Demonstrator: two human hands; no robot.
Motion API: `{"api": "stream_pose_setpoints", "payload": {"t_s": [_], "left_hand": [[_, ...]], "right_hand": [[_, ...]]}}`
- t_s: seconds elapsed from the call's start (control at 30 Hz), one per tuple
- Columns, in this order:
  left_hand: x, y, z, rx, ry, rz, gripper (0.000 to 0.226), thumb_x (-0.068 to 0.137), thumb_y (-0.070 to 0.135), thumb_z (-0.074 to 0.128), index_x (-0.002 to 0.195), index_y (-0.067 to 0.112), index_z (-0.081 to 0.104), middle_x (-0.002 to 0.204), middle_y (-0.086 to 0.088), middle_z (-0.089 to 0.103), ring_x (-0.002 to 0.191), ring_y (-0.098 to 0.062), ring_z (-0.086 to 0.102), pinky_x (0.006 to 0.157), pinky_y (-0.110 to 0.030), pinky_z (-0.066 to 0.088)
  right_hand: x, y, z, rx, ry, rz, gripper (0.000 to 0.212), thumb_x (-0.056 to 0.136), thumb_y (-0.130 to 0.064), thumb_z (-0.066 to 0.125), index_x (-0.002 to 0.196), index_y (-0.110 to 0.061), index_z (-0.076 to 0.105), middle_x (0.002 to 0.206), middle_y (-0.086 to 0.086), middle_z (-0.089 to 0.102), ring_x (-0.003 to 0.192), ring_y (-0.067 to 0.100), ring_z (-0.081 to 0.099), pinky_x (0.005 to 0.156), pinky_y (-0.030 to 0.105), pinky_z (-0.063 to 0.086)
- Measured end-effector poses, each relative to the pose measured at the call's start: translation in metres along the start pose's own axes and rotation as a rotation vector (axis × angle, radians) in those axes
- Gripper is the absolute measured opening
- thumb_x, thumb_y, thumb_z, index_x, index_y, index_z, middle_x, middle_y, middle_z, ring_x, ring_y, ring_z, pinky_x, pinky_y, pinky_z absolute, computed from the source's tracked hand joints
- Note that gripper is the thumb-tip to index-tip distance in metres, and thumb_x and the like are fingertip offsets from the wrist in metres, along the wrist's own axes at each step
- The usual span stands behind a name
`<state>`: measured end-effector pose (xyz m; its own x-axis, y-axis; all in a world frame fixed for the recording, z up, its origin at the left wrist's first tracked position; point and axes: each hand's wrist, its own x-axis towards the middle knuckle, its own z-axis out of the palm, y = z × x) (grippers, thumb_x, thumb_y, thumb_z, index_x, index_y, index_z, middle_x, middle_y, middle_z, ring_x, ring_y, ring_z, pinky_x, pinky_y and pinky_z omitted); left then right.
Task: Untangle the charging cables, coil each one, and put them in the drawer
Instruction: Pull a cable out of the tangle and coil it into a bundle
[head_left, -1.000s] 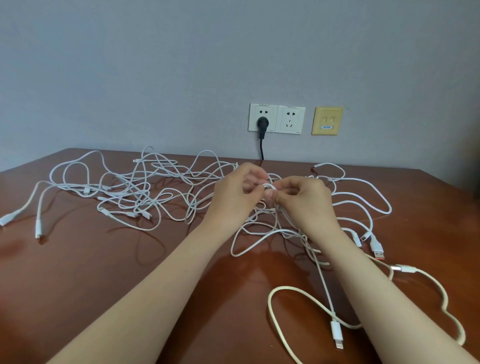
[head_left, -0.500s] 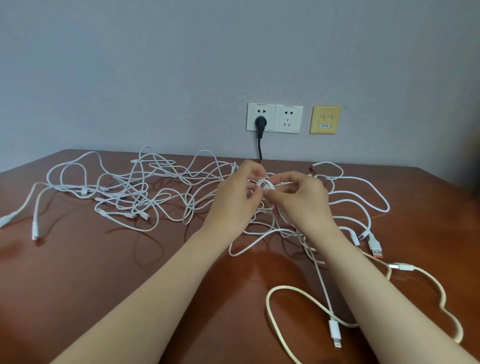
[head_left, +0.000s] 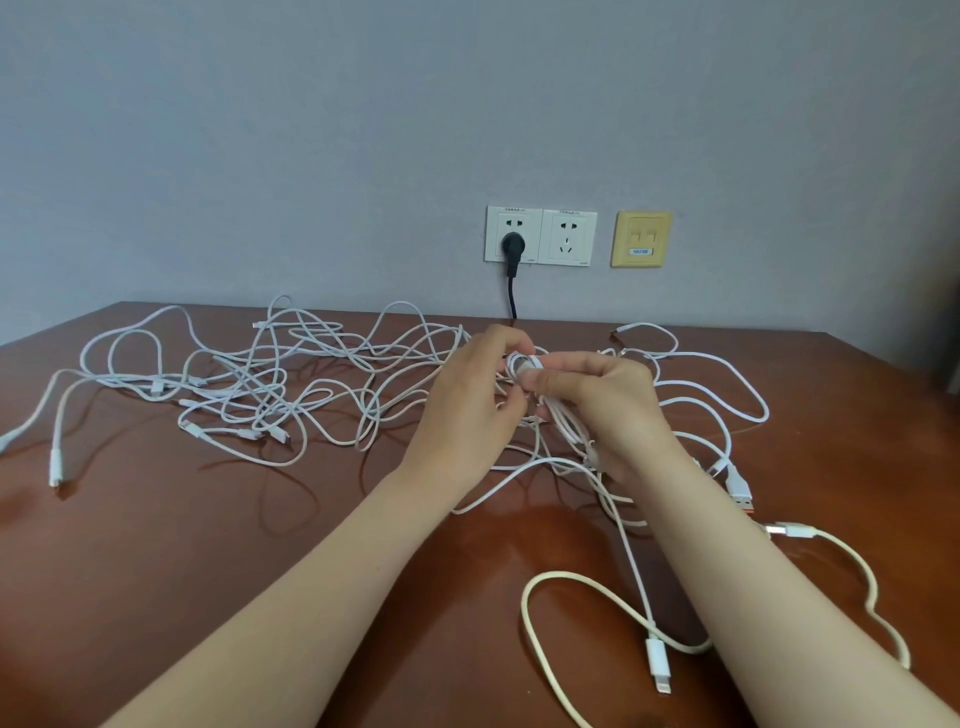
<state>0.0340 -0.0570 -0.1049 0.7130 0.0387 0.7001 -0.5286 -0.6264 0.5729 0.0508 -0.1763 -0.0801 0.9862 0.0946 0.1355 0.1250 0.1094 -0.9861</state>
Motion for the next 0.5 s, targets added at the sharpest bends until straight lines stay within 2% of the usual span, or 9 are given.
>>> {"api": "stream_pose_setpoints", "payload": {"t_s": [0.03, 0.1, 0.2, 0.3, 0.37, 0.43, 0.5], "left_hand": [[-0.001, 0.0, 0.001, 0.027, 0.013, 0.008, 0.026, 0.084, 0.002, 0.06, 0.103, 0.02, 0.054, 0.101, 0.012, 0.054, 0.098, -0.012, 0.055, 0.083, -0.024, 0.045], [-0.002, 0.002, 0.003, 0.056, 0.047, 0.015, 0.027, 0.083, 0.002, 0.06, 0.103, 0.018, 0.055, 0.097, 0.013, 0.053, 0.094, -0.011, 0.053, 0.081, -0.013, 0.038], [-0.003, 0.004, 0.004, 0.037, 0.075, 0.016, 0.031, 0.081, 0.0, 0.061, 0.097, 0.025, 0.052, 0.094, 0.013, 0.054, 0.088, -0.008, 0.052, 0.075, -0.003, 0.034], [-0.004, 0.006, 0.006, 0.117, 0.056, 0.091, 0.033, 0.077, -0.005, 0.06, 0.1, 0.018, 0.057, 0.094, 0.01, 0.059, 0.092, -0.01, 0.05, 0.077, -0.007, 0.031], [-0.004, 0.008, 0.008, 0.114, 0.05, 0.121, 0.036, 0.075, -0.005, 0.062, 0.105, 0.015, 0.057, 0.099, 0.006, 0.059, 0.095, -0.01, 0.051, 0.078, -0.008, 0.032], [-0.003, 0.009, 0.008, 0.032, 0.044, 0.071, 0.039, 0.077, -0.001, 0.064, 0.111, 0.016, 0.051, 0.107, 0.007, 0.051, 0.099, -0.003, 0.047, 0.082, -0.001, 0.031], [-0.002, 0.01, 0.009, -0.067, 0.038, -0.033, 0.039, 0.081, 0.005, 0.065, 0.112, 0.02, 0.047, 0.111, 0.009, 0.047, 0.099, 0.0, 0.048, 0.082, 0.0, 0.033]], "right_hand": [[0.0, -0.001, -0.001, 0.051, -0.02, 0.03, 0.009, 0.072, 0.002, 0.073, 0.073, -0.006, 0.068, 0.06, 0.006, 0.065, 0.05, 0.014, 0.054, 0.053, 0.018, 0.05], [0.001, 0.0, -0.002, 0.101, -0.05, 0.065, 0.009, 0.073, 0.003, 0.072, 0.075, -0.006, 0.068, 0.061, 0.006, 0.066, 0.05, 0.014, 0.057, 0.051, 0.016, 0.05], [0.001, 0.001, 0.0, 0.141, -0.088, 0.079, 0.009, 0.076, 0.006, 0.068, 0.077, -0.003, 0.068, 0.063, 0.006, 0.069, 0.053, 0.013, 0.064, 0.053, 0.018, 0.052], [0.002, 0.005, 0.002, 0.152, -0.082, 0.077, 0.007, 0.078, 0.005, 0.067, 0.076, -0.002, 0.067, 0.066, 0.008, 0.069, 0.059, 0.015, 0.065, 0.057, 0.02, 0.054], [0.004, 0.006, 0.001, 0.13, -0.05, 0.064, 0.004, 0.079, 0.003, 0.066, 0.078, -0.001, 0.067, 0.074, 0.014, 0.068, 0.068, 0.02, 0.064, 0.065, 0.024, 0.054], [0.005, 0.006, 0.001, 0.113, -0.027, 0.049, 0.004, 0.08, 0.001, 0.066, 0.084, 0.001, 0.067, 0.083, 0.019, 0.067, 0.074, 0.024, 0.063, 0.075, 0.031, 0.054], [0.005, 0.005, 0.0, 0.099, -0.021, 0.039, 0.003, 0.08, -0.001, 0.067, 0.083, 0.0, 0.067, 0.08, 0.017, 0.067, 0.069, 0.022, 0.062, 0.073, 0.031, 0.053]]}}
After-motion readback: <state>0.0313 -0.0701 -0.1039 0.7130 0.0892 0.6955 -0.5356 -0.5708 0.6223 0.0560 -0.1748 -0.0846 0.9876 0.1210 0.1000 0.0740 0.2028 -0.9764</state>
